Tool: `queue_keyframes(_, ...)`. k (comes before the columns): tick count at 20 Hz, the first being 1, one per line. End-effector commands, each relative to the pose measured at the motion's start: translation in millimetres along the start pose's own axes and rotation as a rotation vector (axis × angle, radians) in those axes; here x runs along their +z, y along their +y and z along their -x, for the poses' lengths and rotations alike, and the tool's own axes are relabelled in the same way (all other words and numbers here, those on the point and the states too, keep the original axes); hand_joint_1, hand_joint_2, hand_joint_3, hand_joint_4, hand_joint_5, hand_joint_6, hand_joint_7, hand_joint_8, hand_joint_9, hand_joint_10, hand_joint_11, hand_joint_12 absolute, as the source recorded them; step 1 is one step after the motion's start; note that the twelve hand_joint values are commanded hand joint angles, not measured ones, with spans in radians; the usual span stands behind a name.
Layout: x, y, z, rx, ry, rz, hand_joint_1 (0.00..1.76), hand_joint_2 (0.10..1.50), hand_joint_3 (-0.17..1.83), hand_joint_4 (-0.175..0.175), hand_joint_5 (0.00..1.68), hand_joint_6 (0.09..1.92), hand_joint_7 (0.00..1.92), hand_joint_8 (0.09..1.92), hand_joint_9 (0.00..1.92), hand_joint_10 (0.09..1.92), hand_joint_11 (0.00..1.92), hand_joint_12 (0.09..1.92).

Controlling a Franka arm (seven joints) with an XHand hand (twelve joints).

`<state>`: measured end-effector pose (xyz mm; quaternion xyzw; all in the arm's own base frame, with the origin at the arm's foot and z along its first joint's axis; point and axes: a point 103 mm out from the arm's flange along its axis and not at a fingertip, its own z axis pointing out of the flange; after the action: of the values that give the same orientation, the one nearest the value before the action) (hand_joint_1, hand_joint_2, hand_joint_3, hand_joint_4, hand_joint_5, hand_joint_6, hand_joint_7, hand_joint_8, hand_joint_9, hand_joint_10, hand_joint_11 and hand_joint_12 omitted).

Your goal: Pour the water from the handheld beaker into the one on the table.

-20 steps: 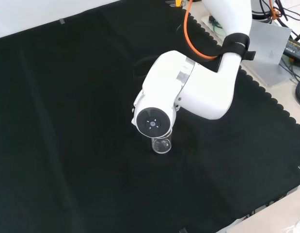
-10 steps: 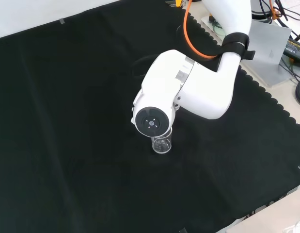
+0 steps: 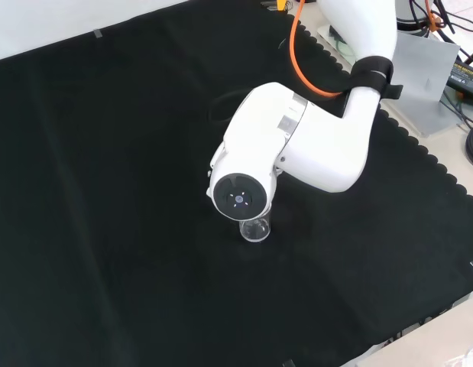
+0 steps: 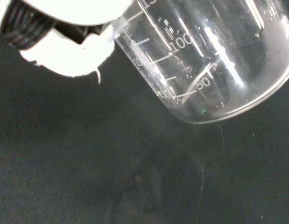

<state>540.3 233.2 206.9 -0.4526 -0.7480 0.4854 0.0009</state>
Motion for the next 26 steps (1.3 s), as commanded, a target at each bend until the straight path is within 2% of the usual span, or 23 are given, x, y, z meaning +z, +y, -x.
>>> queue_keyframes(1, 2.4, -0.7, -1.3, -0.006, -0.004, -0.005, 1.12, 0.63, 0.72, 0.175, 1.26, 0.72, 1.66, 0.09, 1.56, 0.09, 1.11, 0.91)
queue_keyframes(6, -1.9, 0.8, -6.9, -0.002, -0.021, -0.028, 1.12, 0.63, 0.73, 0.175, 1.26, 0.72, 1.66, 0.09, 1.56, 0.09, 1.11, 0.91)
queue_keyframes(26, 2.0, 1.2, -4.4, -0.008, -0.015, -0.039, 1.12, 0.63, 0.73, 0.175, 1.26, 0.73, 1.66, 0.09, 1.57, 0.09, 1.11, 0.91)
